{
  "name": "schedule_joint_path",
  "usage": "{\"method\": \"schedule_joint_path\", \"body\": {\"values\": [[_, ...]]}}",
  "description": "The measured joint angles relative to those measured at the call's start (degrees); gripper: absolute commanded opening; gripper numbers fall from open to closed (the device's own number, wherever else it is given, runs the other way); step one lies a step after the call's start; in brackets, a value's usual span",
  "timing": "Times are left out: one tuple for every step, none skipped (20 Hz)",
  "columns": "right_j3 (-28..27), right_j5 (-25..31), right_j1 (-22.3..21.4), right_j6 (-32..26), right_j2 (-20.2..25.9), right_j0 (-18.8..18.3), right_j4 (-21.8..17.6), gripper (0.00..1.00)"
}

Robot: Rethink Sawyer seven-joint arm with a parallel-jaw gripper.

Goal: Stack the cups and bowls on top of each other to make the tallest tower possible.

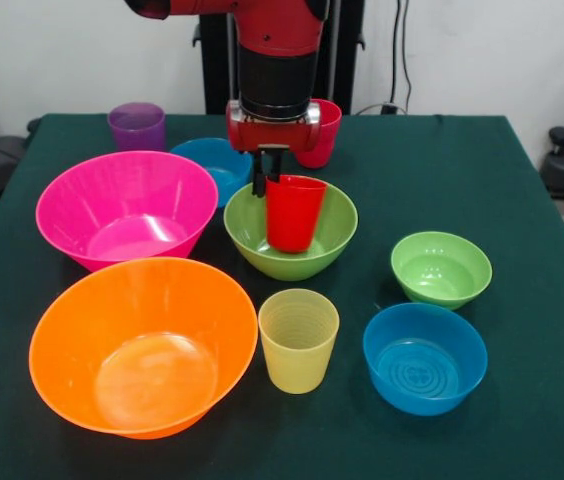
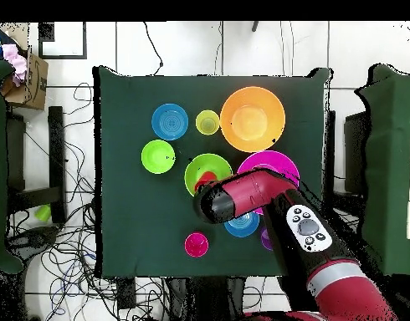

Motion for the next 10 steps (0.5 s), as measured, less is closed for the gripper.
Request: {"method": "schedule_joint_path", "body": {"values": [[-0.07, 0.0, 0.05, 0.0, -0.14, 0.04, 0.01, 0.0], [-0.13, 0.0, 0.09, 0.0, -0.25, 0.06, 0.01, 0.0], [-0.35, 0.0, 0.26, 0.0, -0.6, 0.17, 0.01, 0.0], [-0.42, 0.0, 0.3, 0.0, -0.69, 0.2, 0.01, 0.0], [-0.54, 0.0, 0.34, 0.0, -0.81, 0.28, 0.01, 0.0], [-0.66, 0.0, 0.37, 0.0, -0.93, 0.36, 0.01, 0.0], [-0.74, 0.0, 0.36, 0.0, -0.99, 0.43, 0.01, 0.0], [-0.79, 0.0, 0.36, 0.0, -1.01, 0.47, 0.01, 0.0], [-0.89, 0.0, 0.36, 0.0, -1.07, 0.56, 0.01, 0.0], [-1.0, 0.0, 0.36, 0.0, -1.13, 0.65, 0.01, 0.0]]}}
